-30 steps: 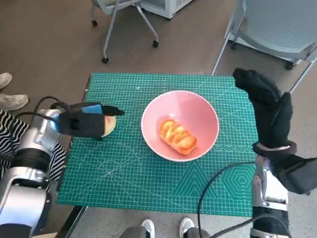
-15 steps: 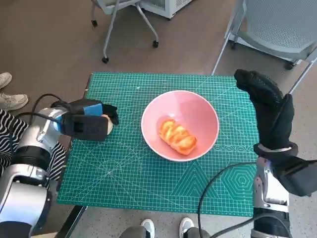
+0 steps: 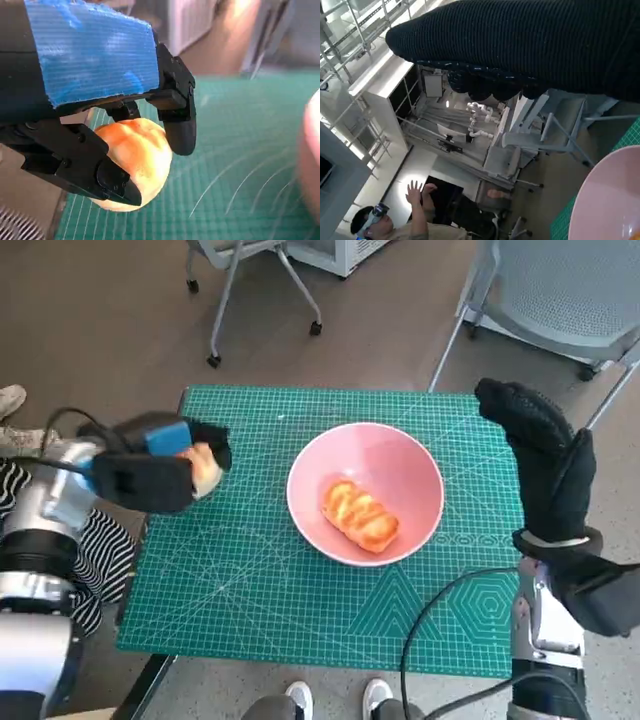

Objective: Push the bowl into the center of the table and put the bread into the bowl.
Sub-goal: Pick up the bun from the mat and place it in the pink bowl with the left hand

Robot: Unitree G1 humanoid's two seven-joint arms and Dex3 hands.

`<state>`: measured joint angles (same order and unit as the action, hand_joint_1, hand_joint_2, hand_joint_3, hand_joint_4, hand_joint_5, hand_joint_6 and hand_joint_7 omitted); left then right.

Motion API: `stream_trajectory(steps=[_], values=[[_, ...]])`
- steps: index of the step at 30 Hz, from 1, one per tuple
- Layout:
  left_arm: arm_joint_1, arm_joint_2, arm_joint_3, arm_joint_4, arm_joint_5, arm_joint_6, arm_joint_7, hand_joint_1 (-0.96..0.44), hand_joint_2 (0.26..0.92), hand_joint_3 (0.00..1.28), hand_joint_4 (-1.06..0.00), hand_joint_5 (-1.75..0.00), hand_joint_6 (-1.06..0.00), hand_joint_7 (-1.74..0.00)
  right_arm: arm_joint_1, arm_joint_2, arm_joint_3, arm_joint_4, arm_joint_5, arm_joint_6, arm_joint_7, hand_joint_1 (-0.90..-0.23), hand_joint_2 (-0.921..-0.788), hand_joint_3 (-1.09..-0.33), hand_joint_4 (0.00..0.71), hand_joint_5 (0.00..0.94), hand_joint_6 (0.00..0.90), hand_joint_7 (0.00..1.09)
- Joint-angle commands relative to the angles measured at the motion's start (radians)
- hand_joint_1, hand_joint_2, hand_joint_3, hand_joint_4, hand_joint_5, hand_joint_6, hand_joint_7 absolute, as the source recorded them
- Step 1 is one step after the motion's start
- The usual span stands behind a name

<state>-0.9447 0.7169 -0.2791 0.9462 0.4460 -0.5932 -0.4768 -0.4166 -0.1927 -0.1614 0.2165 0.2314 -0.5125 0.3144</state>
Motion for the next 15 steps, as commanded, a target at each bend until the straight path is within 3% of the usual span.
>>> stream_trajectory(steps=[1, 15], values=[[0.001, 0.021, 0.052, -0.146, -0.072, -0.005, -0.036, 0.0, 0.92, 0.05, -0.76, -1.02, -0.61, -1.25, 0.017, 0.001, 0.0, 0.008, -0.004, 0.015, -0.005, -0.679, -0.921, -0.717, 0.24, 0.006, 0.128, 0.49], [0.047, -0.039, 0.103, -0.604, -0.153, 0.156, -0.081, 0.0, 0.913, 0.01, -0.81, -1.01, -0.67, -1.15, 0.012, 0.007, 0.005, 0.021, -0.003, 0.009, -0.004, -0.683, -0.921, -0.712, 0.239, 0.004, 0.13, 0.49]])
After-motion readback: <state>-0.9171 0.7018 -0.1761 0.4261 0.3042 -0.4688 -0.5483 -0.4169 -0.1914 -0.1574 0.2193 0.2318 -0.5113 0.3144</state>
